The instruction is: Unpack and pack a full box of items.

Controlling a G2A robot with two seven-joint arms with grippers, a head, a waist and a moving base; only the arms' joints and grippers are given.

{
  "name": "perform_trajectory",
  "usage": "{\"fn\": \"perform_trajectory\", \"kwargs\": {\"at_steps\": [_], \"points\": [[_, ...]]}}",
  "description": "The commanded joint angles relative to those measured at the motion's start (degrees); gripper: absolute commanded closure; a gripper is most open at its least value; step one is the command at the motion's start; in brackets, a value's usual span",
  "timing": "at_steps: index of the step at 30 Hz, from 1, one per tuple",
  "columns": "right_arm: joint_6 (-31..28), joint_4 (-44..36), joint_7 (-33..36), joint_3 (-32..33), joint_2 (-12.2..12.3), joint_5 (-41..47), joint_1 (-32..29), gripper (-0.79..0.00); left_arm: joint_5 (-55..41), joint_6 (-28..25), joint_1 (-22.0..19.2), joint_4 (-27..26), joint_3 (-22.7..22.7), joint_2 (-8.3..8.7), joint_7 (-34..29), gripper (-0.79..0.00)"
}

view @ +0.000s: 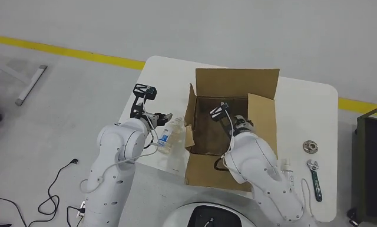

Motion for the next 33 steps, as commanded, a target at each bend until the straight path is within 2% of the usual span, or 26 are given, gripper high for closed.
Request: {"fn": "perform_trajectory", "kwargs": {"at_steps": [1, 7, 16, 22, 28, 33], "points": [[-0.41, -2.73, 0.39, 1.73, 0.09, -0.52, -0.86, 0.0, 0.0, 0.0, 0.0, 0.0, 0.0, 0.0, 0.0, -0.785], [-0.23, -8.52, 0.83, 7.58, 0.32, -1.26, -3.69, 0.0, 0.0, 0.0, 0.0, 0.0, 0.0, 0.0, 0.0, -0.785], [7.08, -14.01, -3.84, 24.1, 0.5, 5.21, -8.84, 0.0, 0.0, 0.0, 0.0, 0.0, 0.0, 0.0, 0.0, -0.785], [10.74, -11.19, -13.92, 33.66, 0.26, 19.71, -14.3, 0.0, 0.0, 0.0, 0.0, 0.0, 0.0, 0.0, 0.0, -0.785], [10.01, -8.53, -23.48, 38.34, -0.02, 33.03, -18.89, 0.0, 0.0, 0.0, 0.0, 0.0, 0.0, 0.0, 0.0, -0.785], [9.46, -6.62, -29.24, 41.02, -0.27, 44.08, -20.08, 0.0, 0.0, 0.0, 0.0, 0.0, 0.0, 0.0, 0.0, -0.785]]}}
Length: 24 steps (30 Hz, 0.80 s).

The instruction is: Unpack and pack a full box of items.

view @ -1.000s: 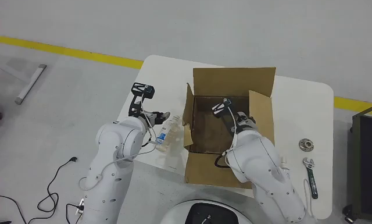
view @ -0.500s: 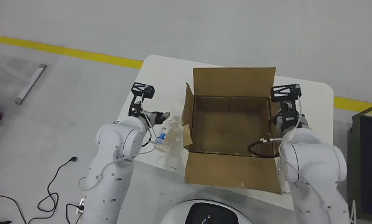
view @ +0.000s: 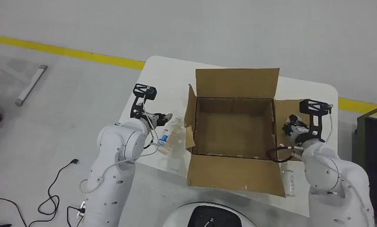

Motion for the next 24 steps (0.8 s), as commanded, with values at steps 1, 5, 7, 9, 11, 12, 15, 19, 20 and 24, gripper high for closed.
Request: {"fn": "perform_trajectory", "kwargs": {"at_steps": [1, 5, 7, 9, 11, 12, 15, 19, 20, 24], "points": [[-0.92, 0.36, -2.92, 1.57, -0.1, 6.8, -0.16, 0.0, 0.0, 0.0, 0.0, 0.0, 0.0, 0.0, 0.0, -0.785], [-4.7, -0.76, -7.86, 5.04, -0.36, 22.78, -0.16, 0.0, 0.0, 0.0, 0.0, 0.0, 0.0, 0.0, 0.0, -0.785], [-7.94, -1.31, -8.89, 6.81, -0.24, 28.04, -0.28, 0.0, 0.0, 0.0, 0.0, 0.0, 0.0, 0.0, 0.0, -0.785], [-9.65, -1.57, -9.16, 8.23, -0.03, 30.54, -0.36, 0.0, 0.0, 0.0, 0.0, 0.0, 0.0, 0.0, 0.0, -0.785], [-10.66, -2.11, -8.16, 9.55, 0.23, 32.84, -0.17, 0.0, 0.0, 0.0, 0.0, 0.0, 0.0, 0.0, 0.0, -0.785], [-11.29, -2.76, -7.88, 10.51, 0.41, 33.52, 0.11, -0.157, 0.0, 0.0, 0.0, 0.0, 0.0, 0.0, 0.0, -0.785], [-12.83, -4.36, -3.86, 13.27, 1.23, 32.21, 0.69, -0.785, 0.0, 0.0, 0.0, 0.0, 0.0, 0.0, 0.0, -0.785], [-13.88, -5.87, 0.78, 17.13, 2.3, 31.14, 2.08, -0.785, 0.0, 0.0, 0.0, 0.0, 0.0, 0.0, 0.0, -0.785], [-13.93, -5.77, 2.67, 18.22, 2.61, 30.25, 1.96, -0.785, 0.0, 0.0, 0.0, 0.0, 0.0, 0.0, 0.0, -0.785], [-10.0, -3.86, 9.33, 20.84, 3.62, 28.62, 3.07, -0.785, 0.0, 0.0, 0.0, 0.0, 0.0, 0.0, 0.0, -0.785]]}}
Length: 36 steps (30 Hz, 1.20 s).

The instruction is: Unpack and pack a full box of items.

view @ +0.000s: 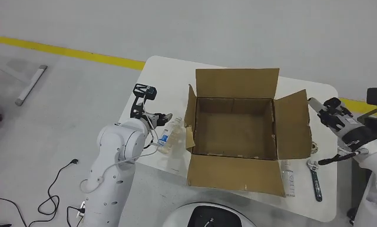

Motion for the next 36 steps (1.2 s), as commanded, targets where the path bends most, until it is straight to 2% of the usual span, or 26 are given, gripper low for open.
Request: {"fn": "perform_trajectory", "kwargs": {"at_steps": [1, 5, 10, 12, 13, 14, 15, 16, 27, 31, 36], "points": [[2.59, 2.28, 2.94, 0.74, 0.36, 1.02, 0.57, -0.785, 0.0, 0.0, 0.0, 0.0, 0.0, 0.0, 0.0, -0.785], [4.97, 6.77, 7.69, -1.13, 1.01, 2.18, 1.36, -0.785, 0.0, 0.0, 0.0, 0.0, 0.0, 0.0, 0.0, -0.785], [7.26, 11.13, 9.0, -5.4, 1.33, 5.16, 1.83, -0.785, 0.0, 0.0, 0.0, 0.0, 0.0, 0.0, 0.0, -0.785], [8.04, 12.13, 9.32, -6.51, 1.54, 5.26, 2.05, -0.372, 0.0, 0.0, 0.0, 0.0, 0.0, 0.0, 0.0, -0.785], [8.1, 12.48, 9.71, -7.02, 1.69, 4.73, 2.09, -0.252, 0.0, 0.0, 0.0, 0.0, 0.0, 0.0, 0.0, -0.785], [8.16, 12.68, 10.02, -7.37, 1.86, 4.09, 2.22, -0.175, 0.0, 0.0, 0.0, 0.0, 0.0, 0.0, 0.0, -0.785], [8.39, 12.92, 10.25, -7.67, 2.02, 3.27, 2.31, -0.034, 0.0, 0.0, 0.0, 0.0, 0.0, 0.0, 0.0, -0.785], [8.26, 12.97, 10.83, -8.06, 2.21, 2.48, 2.4, 0.0, 0.0, 0.0, 0.0, 0.0, 0.0, 0.0, 0.0, -0.785], [8.26, 12.97, 10.83, -8.06, 2.21, 2.48, 2.4, 0.0, 0.0, 0.0, 0.0, 0.0, 0.0, 0.0, 0.0, -0.785], [9.37, 12.63, 4.66, -7.98, 2.05, 5.84, 0.87, 0.0, 0.0, 0.0, 0.0, 0.0, 0.0, 0.0, 0.0, -0.785], [12.74, 13.52, -0.86, -4.97, 1.91, 13.46, -0.78, 0.0, 0.0, 0.0, 0.0, 0.0, 0.0, 0.0, 0.0, -0.785]]}}
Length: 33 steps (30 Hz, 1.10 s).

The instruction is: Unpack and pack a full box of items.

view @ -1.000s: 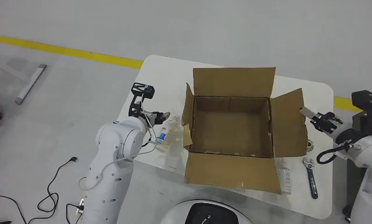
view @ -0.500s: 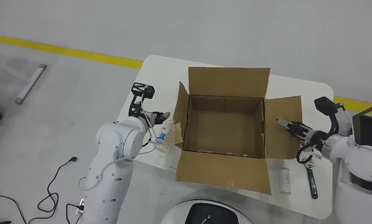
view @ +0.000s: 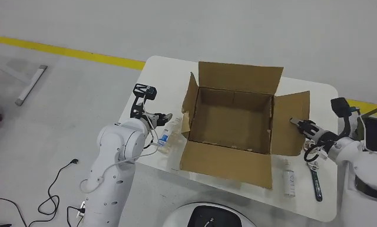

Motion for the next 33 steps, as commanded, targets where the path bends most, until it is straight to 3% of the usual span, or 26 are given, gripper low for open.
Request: {"fn": "perform_trajectory", "kwargs": {"at_steps": [1, 11, 26, 27, 28, 29, 33], "points": [[1.01, -0.04, -1.54, 1.1, 0.06, 1.76, -1.03, 0.0, 0.0, 0.0, 0.0, 0.0, 0.0, 0.0, 0.0, -0.785], [1.83, 0.81, 1.16, 2.59, 1.11, 6.84, -2.48, 0.0, 0.0, 0.0, 0.0, 0.0, 0.0, 0.0, 0.0, -0.785], [-1.84, 5.22, 12.79, 7.26, 4.72, 8.54, 0.79, 0.0, 0.0, 0.0, 0.0, 0.0, 0.0, 0.0, 0.0, -0.785], [-1.98, 5.48, 13.04, 7.0, 4.87, 8.89, 0.94, -0.148, 0.0, 0.0, 0.0, 0.0, 0.0, 0.0, 0.0, -0.785], [-2.29, 5.52, 13.09, 6.83, 5.03, 9.13, 1.07, -0.388, 0.0, 0.0, 0.0, 0.0, 0.0, 0.0, 0.0, -0.785], [-2.93, 5.34, 13.07, 6.69, 5.21, 8.85, 1.03, -0.785, 0.0, 0.0, 0.0, 0.0, 0.0, 0.0, 0.0, -0.785], [-4.86, 4.12, 10.1, 7.56, 5.59, 10.96, 0.76, -0.785, 0.0, 0.0, 0.0, 0.0, 0.0, 0.0, 0.0, -0.785]]}}
